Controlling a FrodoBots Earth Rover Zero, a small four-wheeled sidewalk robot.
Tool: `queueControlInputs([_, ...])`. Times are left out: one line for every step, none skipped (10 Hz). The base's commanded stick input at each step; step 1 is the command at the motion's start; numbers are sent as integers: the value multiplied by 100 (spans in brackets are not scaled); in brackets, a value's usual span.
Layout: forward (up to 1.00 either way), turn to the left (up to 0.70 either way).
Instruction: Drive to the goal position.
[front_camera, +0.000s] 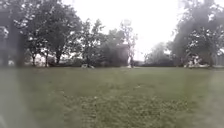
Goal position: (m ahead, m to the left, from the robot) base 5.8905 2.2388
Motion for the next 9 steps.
queueControlInputs([70,0])
queueControlInputs([70,0])
queueControlInputs([70,0])
queueControlInputs([70,0])
queueControlInputs([70,0])
queueControlInputs([70,0])
queueControlInputs([70,0])
queueControlInputs([70,0])
queueControlInputs([70,0])
